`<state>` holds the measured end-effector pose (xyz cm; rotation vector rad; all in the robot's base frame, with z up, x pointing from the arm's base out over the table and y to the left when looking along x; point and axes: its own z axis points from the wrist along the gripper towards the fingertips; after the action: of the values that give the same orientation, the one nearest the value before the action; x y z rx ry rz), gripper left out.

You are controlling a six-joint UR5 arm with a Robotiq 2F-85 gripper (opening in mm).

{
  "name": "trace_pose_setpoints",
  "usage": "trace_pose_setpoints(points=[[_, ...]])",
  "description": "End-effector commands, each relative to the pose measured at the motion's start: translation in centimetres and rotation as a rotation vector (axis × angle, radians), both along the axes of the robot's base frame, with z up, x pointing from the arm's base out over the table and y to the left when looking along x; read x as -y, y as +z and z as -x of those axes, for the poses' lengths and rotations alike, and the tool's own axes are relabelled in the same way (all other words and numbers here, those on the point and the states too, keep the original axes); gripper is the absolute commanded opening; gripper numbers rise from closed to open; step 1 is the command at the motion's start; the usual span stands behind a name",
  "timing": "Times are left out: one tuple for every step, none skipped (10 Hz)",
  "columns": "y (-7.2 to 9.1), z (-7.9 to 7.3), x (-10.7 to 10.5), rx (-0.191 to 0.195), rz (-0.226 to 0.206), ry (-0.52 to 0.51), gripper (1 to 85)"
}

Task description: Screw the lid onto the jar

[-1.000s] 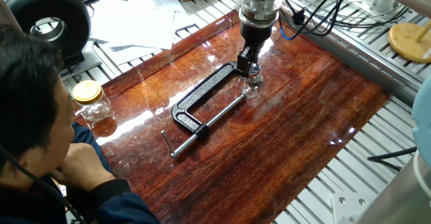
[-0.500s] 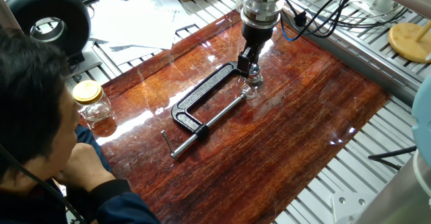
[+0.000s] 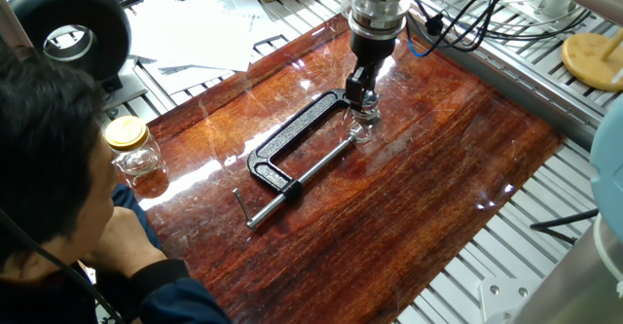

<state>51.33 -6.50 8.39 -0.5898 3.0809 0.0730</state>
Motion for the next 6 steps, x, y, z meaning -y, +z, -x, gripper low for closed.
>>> trace_pose_setpoints(points=[[0.21, -0.19, 0.28, 0.0, 0.006, -0.005, 1.0], [0.2, -0.16, 0.64, -0.002, 0.02, -0.011, 1.0], [0.2, -0.36, 0.56, 0.006, 0.017, -0.016, 1.0], [0.2, -0.36, 0.36, 0.005, 0.009, -0.028, 1.0], [0.21, -0.32, 0.28, 0.003, 0.006, -0.045, 1.0], [0.27, -0.01, -0.2, 0.004, -0.004, -0.062, 1.0]])
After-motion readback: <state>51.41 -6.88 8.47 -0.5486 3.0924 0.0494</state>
